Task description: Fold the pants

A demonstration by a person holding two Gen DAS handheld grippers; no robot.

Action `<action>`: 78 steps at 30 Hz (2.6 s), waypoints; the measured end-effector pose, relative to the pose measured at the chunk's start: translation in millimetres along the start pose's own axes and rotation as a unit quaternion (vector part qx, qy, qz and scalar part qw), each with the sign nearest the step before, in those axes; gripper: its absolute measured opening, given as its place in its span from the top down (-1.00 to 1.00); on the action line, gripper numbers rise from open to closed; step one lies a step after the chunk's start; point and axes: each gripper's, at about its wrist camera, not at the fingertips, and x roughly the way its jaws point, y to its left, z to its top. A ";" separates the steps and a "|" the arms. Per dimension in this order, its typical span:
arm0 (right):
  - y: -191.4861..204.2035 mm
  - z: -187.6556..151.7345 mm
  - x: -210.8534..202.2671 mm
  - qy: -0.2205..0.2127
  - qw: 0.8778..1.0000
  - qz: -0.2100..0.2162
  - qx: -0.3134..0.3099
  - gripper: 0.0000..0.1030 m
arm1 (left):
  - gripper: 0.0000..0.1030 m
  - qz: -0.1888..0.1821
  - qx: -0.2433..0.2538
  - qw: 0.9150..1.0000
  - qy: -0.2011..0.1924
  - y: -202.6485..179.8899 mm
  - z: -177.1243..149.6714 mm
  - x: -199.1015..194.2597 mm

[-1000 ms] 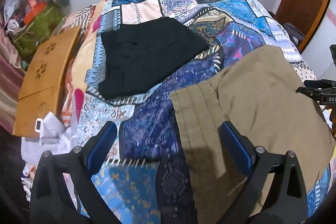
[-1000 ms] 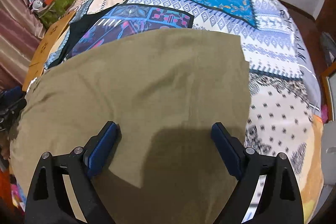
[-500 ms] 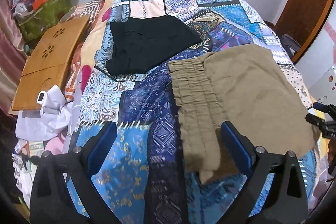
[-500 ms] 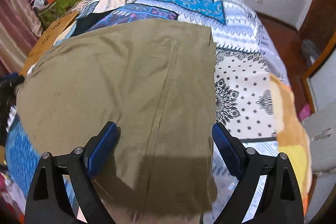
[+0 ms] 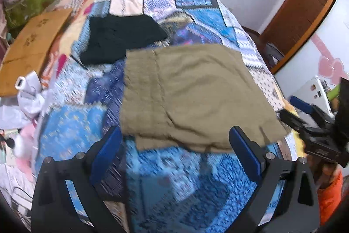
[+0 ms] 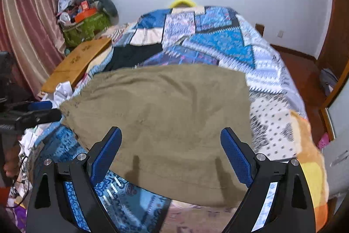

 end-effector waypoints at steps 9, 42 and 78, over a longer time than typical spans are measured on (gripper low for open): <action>4.6 -30.6 30.4 0.058 0.998 0.007 -0.014 -0.76 | -0.95 -0.083 -0.055 0.993 0.070 6.5 -25.5 24.9; -14.3 -34.8 -5.4 0.025 0.999 -0.036 0.022 -0.77 | 0.51 0.127 0.022 0.986 -0.109 0.5 28.7 -34.7; -78.7 -62.6 -30.4 -0.012 0.990 -0.035 0.135 -0.72 | -0.74 0.023 0.216 0.968 -0.124 -173.1 25.7 -11.1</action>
